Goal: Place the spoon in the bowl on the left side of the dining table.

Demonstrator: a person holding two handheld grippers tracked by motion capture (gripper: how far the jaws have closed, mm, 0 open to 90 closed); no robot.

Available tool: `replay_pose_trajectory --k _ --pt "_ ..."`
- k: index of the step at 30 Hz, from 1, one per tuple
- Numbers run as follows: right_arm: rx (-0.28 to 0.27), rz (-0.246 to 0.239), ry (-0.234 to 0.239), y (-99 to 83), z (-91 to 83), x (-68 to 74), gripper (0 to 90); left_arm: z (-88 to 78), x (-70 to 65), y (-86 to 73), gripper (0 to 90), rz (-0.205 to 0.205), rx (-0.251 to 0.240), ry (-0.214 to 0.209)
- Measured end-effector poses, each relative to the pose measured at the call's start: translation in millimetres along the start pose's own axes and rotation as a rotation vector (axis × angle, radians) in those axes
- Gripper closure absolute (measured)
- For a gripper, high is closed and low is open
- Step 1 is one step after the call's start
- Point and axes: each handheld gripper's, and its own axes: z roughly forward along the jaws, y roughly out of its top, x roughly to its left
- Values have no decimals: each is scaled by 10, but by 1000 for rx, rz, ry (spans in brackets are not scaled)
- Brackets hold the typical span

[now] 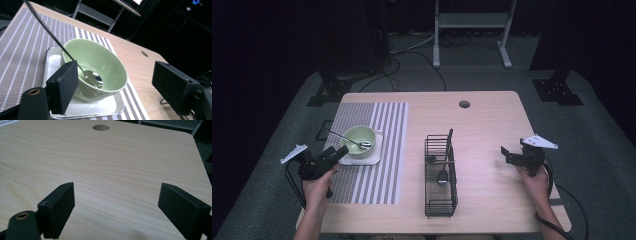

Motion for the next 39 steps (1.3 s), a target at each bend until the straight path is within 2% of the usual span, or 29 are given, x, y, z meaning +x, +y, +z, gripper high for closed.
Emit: replay_pose_trajectory --k 7,8,14,20,29,32,39 --pt "0 1 1 0 0 -3 129 41 -82 -66 194 6 24 -30" --pt "-1 1 1 0 0 -2 128 62 -121 -86 191 6 36 -44" --pt "0 0 -1 0 0 0 128 113 -245 -140 189 42 64 -72" --pt "-1 1 1 0 -1 -2 128 171 -319 -203 180 41 87 -97" --pt "-2 0 1 -1 -2 -3 129 252 -441 -265 180 60 120 -121" --pt "-2 1 1 -1 -2 -3 129 266 -492 -294 179 82 129 -128" --pt "-1 1 2 -2 -3 1 129 304 -558 -396 179 104 164 -140"
